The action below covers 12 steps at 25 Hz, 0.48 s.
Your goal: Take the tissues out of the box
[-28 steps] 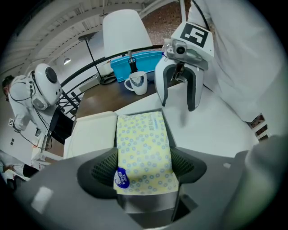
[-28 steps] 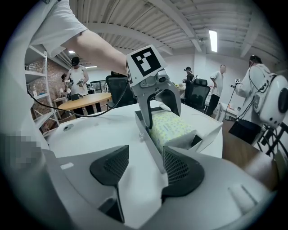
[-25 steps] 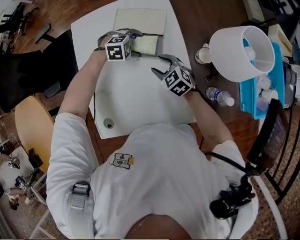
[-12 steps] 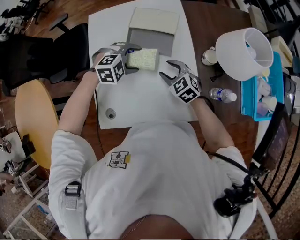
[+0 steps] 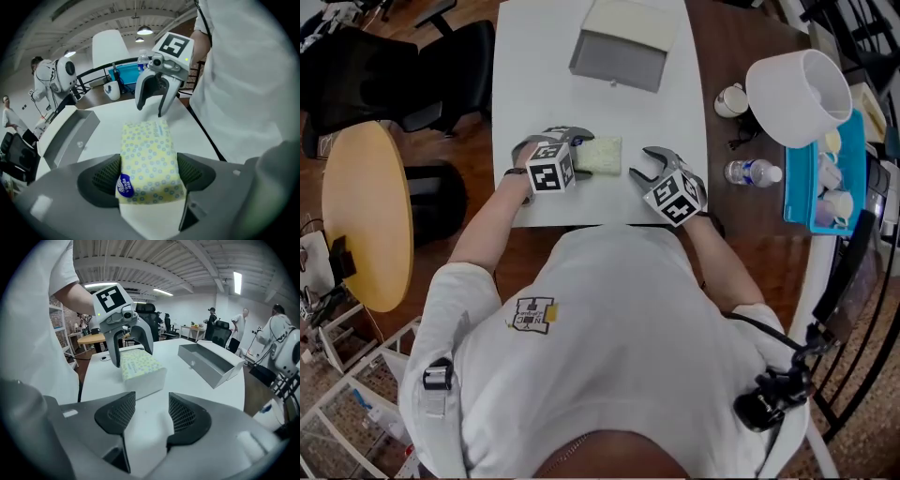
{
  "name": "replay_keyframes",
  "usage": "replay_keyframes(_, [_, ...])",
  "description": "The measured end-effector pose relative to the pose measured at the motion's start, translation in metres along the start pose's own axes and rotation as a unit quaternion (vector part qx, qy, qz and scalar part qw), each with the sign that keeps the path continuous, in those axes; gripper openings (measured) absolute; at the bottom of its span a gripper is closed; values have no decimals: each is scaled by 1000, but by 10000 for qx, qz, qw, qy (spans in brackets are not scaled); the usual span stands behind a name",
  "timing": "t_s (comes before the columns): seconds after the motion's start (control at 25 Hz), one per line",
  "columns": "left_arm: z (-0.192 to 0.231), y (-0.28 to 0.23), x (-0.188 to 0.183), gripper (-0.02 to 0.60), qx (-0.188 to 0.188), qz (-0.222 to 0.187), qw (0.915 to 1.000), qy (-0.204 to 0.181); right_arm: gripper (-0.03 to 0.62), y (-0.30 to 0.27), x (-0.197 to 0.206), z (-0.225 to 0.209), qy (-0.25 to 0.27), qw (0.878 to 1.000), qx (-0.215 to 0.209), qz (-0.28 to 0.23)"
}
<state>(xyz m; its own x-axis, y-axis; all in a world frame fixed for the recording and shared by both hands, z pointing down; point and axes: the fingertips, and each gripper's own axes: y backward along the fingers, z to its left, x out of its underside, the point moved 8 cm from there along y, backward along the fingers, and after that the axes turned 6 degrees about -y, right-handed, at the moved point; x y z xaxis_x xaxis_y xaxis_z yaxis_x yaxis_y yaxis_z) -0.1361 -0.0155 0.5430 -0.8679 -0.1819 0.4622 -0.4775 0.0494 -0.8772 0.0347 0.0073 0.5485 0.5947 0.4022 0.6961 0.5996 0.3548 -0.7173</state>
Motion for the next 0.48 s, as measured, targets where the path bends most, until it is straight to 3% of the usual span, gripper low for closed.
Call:
replay_keyframes(0.2, [-4, 10, 5, 380, -121, -224, 9997, 17, 216, 1, 1, 10, -45, 10000, 31, 8])
replay_keyframes(0.32, [-1, 34, 6, 380, -410, -662, 9964, 327, 216, 5, -1, 11, -76, 9999, 81, -56])
replay_keyframes(0.48, [-15, 77, 9, 379, -760, -1609, 9779, 1096, 216, 7, -4, 19, -176, 9997, 96, -121])
